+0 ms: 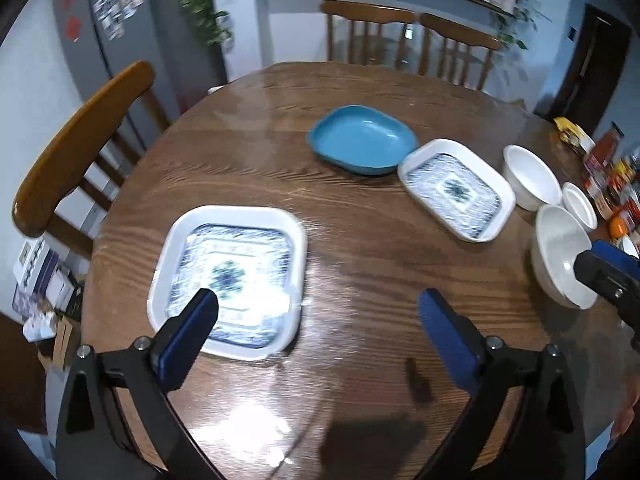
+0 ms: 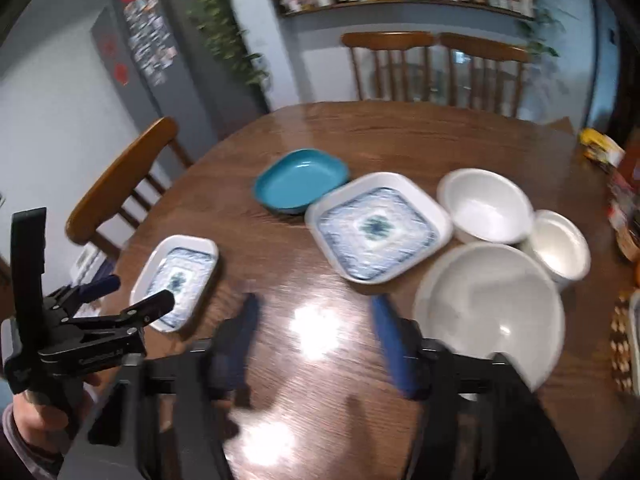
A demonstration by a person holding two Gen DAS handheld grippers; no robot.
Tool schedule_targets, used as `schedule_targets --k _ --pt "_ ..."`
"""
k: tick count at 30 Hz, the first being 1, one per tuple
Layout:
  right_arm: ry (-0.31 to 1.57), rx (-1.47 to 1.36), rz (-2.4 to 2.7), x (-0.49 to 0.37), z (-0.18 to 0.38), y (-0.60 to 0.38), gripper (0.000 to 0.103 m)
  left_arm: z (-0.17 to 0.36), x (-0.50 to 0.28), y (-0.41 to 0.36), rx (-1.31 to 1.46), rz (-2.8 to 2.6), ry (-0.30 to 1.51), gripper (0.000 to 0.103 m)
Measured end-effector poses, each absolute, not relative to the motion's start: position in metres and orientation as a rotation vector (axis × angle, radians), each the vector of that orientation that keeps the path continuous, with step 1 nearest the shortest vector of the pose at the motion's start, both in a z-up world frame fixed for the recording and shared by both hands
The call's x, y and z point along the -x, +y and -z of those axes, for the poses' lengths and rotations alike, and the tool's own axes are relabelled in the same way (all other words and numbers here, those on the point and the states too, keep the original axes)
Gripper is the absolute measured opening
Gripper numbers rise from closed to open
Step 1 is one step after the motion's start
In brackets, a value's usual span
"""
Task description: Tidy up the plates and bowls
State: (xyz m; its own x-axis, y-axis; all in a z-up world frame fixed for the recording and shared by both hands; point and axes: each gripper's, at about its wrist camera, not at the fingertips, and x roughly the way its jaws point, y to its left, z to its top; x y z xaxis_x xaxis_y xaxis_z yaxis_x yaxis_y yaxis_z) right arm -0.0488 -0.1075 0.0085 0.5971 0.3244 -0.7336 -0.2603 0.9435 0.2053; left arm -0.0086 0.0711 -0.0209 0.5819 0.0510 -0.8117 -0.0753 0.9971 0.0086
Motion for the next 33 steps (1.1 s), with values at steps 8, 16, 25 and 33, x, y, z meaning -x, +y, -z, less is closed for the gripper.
schedule_targets --k 8,16,25,33 --pt "0.837 -0.158 -0.23 0.068 -0.01 -0.17 0.073 0.023 -0.004 0.012 -0.001 0.033 0.992 0.102" --pt "0.836 -0.214 -0.15 0.085 0.001 -0.215 0.073 0.04 -0.031 -0.014 0.033 0.028 1.056 0.102" --pt "0.861 -0.265 -0.084 0.086 0.017 -0.251 0.073 0.063 -0.095 -0.019 0.055 -0.086 1.078 0.1" --pt "0.87 -0.262 -0.077 0.079 0.02 -0.259 0.073 0.088 -0.123 -0.027 -0.014 -0.118 1.137 0.097"
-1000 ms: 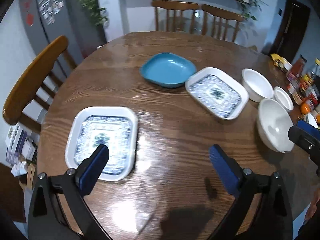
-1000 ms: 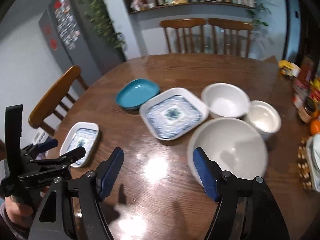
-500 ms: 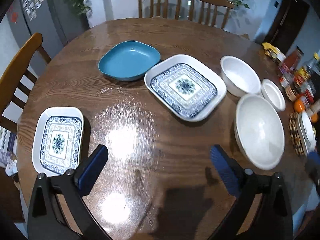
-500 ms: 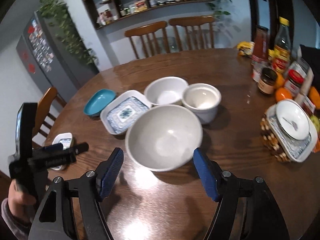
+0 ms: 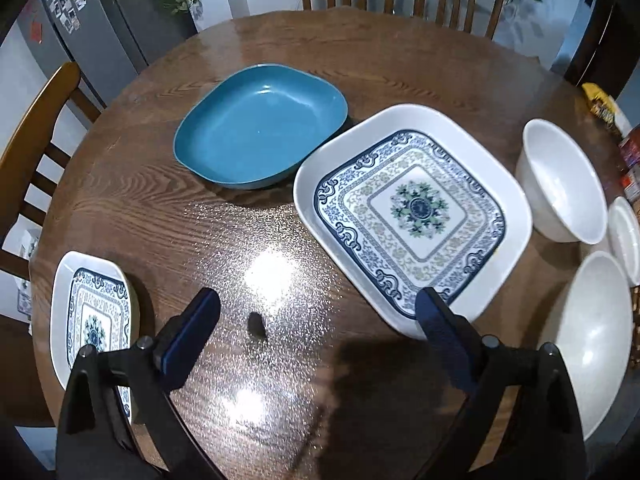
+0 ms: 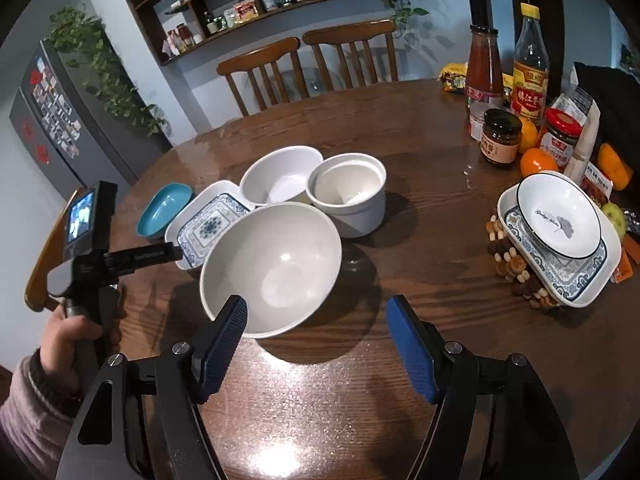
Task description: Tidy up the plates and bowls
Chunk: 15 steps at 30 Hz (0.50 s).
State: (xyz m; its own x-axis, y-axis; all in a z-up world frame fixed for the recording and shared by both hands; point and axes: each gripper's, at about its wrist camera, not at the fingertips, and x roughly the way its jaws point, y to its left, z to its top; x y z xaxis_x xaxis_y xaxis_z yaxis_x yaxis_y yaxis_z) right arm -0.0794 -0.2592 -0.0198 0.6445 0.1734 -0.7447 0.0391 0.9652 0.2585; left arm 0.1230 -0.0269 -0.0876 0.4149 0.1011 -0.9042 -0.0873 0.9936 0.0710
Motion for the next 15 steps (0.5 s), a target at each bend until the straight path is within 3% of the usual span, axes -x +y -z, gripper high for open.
schedule_targets --k 15 --pt "0.913 -0.208 -0.196 0.064 0.025 -0.22 0.073 0.108 -0.072 0.002 -0.174 -0.046 1.211 0.099"
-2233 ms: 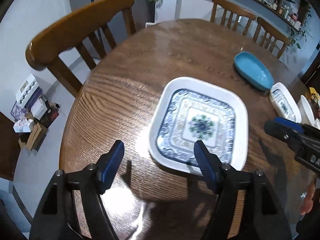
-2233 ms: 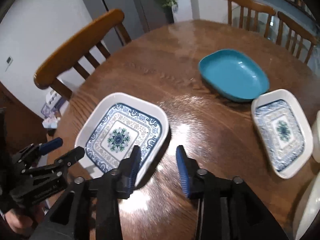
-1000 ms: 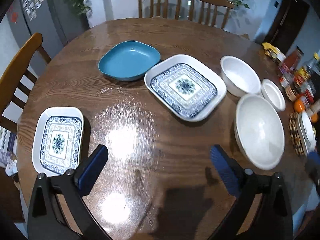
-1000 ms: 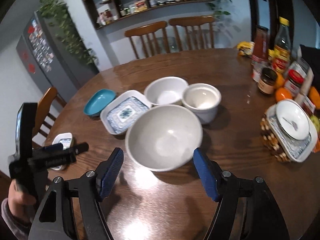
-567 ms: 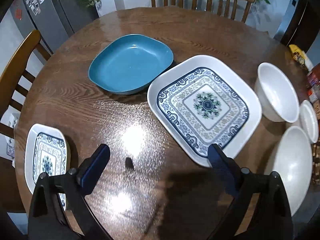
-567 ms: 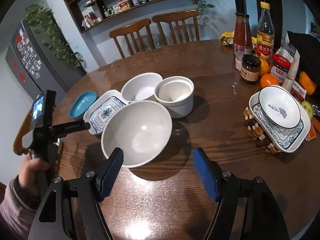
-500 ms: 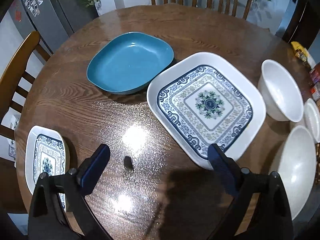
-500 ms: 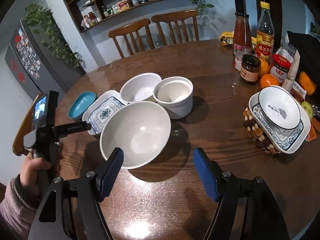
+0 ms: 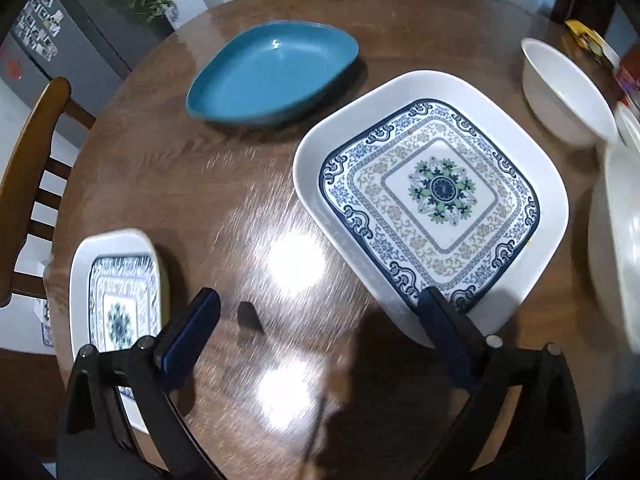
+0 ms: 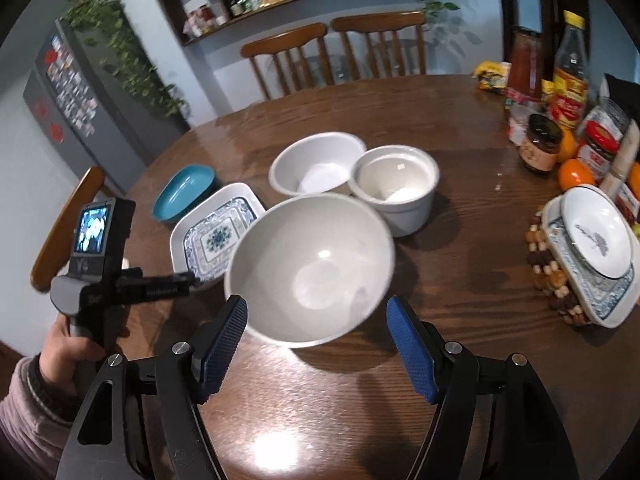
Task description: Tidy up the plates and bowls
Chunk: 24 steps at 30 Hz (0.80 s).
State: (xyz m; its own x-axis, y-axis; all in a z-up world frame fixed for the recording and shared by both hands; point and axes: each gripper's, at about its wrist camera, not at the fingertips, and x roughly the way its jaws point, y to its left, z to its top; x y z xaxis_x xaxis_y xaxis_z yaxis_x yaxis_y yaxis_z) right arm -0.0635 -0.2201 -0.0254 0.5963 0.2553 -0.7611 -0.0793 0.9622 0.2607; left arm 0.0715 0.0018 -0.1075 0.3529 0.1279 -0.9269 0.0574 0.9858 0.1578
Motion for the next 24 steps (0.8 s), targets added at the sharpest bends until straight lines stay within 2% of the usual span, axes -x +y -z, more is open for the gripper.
schedule_targets --k 12,16,24 --pt "1.017 -0.165 -0.439 0.063 0.045 -0.148 0.073 0.111 0.003 0.038 -0.184 0.068 1.294 0.096" --pt "1.08 -0.12 -0.467 0.057 0.063 -0.124 0.073 0.108 0.009 0.047 -0.129 0.091 1.298 0.088" --pt "1.117 -0.003 -0.449 0.025 0.08 -0.085 0.073 0.106 0.011 0.08 0.022 0.044 1.266 0.077"
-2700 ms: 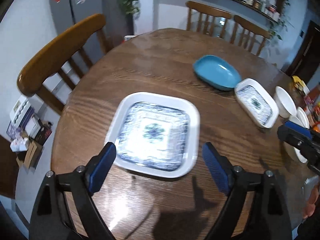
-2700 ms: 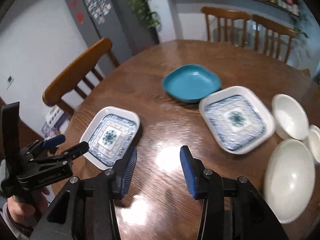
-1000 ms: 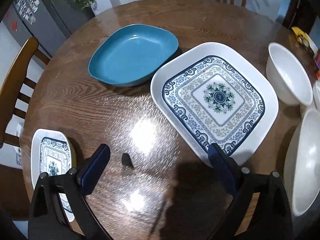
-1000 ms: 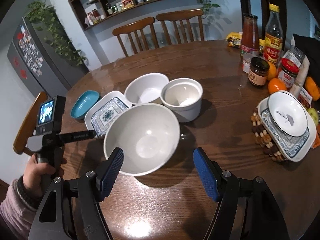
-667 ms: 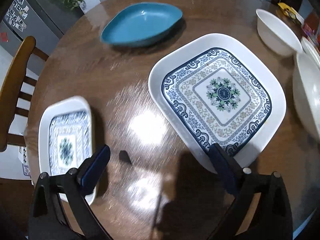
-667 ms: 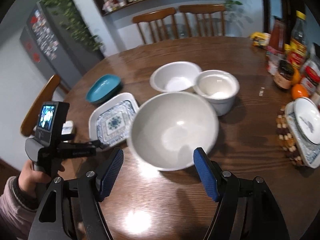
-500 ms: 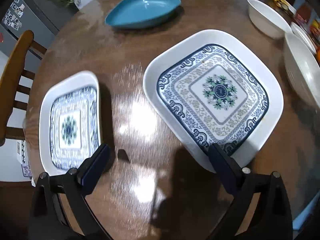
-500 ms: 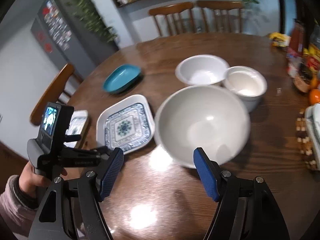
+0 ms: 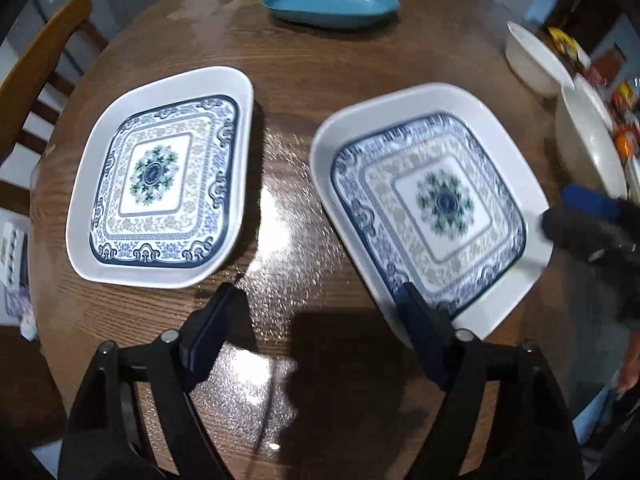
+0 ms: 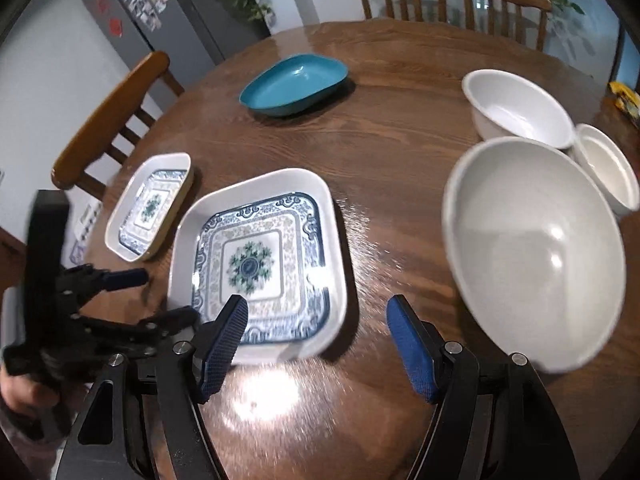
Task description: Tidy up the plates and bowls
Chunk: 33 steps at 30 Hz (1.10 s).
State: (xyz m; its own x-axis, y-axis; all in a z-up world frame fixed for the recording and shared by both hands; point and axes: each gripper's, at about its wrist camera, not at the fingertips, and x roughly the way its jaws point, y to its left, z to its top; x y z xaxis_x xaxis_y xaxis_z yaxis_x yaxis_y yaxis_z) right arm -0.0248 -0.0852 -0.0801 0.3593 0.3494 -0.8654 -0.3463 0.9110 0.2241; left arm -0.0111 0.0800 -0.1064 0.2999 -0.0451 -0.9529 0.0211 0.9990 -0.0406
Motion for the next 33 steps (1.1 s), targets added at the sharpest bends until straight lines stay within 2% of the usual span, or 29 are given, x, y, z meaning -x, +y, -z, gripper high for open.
schedule_targets --k 2,5,10,12,16,19,22,33 --pt "1.127 0.017 -0.432 0.02 0.087 -0.078 0.073 0.104 0.005 0.085 0.051 0.055 1.241 0.077" --pt "1.137 0.044 -0.412 0.014 0.093 -0.073 0.071 0.104 -0.006 0.086 0.073 0.053 1.227 0.069" --pt "1.167 0.056 -0.417 0.012 0.099 -0.067 0.051 0.104 -0.013 0.083 0.107 0.075 1.203 0.04" --pt "1.163 0.067 -0.411 0.013 0.1 -0.064 0.048 0.105 -0.011 0.07 0.114 0.089 1.2 0.034" --pt "1.16 0.089 -0.4 0.011 0.101 -0.063 0.029 0.101 0.001 0.068 0.109 0.09 1.191 0.034" --pt "1.158 0.1 -0.388 0.01 0.101 -0.065 0.021 0.101 0.002 0.068 0.113 0.089 1.187 0.034" --pt "1.156 0.093 -0.379 0.01 0.101 -0.067 0.016 0.102 0.0 0.068 0.092 0.079 1.182 0.034" --pt "1.087 0.055 -0.402 0.031 0.072 -0.072 0.015 0.067 0.011 0.064 0.042 0.053 1.072 0.034"
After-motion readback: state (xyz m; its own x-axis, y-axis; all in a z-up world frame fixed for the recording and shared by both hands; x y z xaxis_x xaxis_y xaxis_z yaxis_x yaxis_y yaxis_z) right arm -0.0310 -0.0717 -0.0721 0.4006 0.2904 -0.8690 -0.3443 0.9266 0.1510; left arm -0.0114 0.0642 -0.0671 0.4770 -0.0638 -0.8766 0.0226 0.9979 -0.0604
